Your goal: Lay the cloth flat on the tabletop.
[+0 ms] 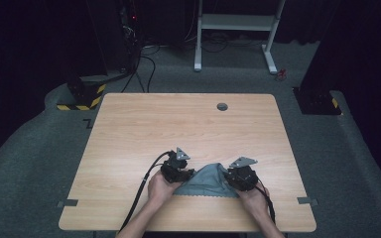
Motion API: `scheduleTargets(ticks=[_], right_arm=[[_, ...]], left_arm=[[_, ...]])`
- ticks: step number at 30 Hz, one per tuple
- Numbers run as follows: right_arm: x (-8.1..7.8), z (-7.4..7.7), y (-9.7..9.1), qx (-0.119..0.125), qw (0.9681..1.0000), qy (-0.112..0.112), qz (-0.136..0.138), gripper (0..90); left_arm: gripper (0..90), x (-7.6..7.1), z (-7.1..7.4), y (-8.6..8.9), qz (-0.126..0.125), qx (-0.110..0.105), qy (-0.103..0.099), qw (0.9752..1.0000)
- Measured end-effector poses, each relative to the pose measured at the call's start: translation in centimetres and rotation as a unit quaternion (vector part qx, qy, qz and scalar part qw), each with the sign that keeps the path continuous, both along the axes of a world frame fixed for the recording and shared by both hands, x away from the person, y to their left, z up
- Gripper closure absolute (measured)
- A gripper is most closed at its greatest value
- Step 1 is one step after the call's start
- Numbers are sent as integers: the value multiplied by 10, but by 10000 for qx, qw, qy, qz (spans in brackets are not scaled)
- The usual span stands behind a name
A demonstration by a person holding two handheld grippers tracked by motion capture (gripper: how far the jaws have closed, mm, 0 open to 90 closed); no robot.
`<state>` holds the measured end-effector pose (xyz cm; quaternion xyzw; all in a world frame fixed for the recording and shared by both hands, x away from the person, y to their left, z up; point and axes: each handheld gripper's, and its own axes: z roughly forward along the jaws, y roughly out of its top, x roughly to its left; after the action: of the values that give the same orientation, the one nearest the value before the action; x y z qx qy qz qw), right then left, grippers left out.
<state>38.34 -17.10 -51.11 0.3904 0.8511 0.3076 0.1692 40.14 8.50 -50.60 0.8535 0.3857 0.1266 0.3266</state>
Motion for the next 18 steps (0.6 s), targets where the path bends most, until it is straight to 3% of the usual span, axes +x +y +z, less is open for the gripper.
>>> scheduleTargets(ticks=[2,7,8,9,10,13,15,16,17,18], right_arm=[[-1,0,-1,2,10000,6,57,785],[-2,0,1,-41,9998,-11,177,851],[-2,0,1,-33,9998,-10,208,868],[-2,0,1,-33,9998,-10,208,868],[-2,0,1,2,9998,10,204,874],[-1,0,0,37,9998,21,187,878],[0,0,-1,50,9999,14,141,882],[-1,2,-4,125,9999,-46,101,883],[-1,2,-4,125,9999,-46,101,883],[-1,4,-6,139,9998,-109,111,883]], left_arm=[[608,2,-2,-6,-35,145,-21,9999],[684,4,0,-11,-240,240,6,9994],[770,4,0,-12,-301,253,26,9992],[770,4,0,-13,-363,257,3,9990],[846,4,0,-14,-464,239,61,9986],[895,4,1,-14,-528,239,111,9983],[899,4,1,-14,-530,333,50,9980],[900,3,5,-10,-448,289,-134,9985],[900,3,5,-10,-448,289,-134,9985],[900,3,10,-4,-363,153,-219,9990]])
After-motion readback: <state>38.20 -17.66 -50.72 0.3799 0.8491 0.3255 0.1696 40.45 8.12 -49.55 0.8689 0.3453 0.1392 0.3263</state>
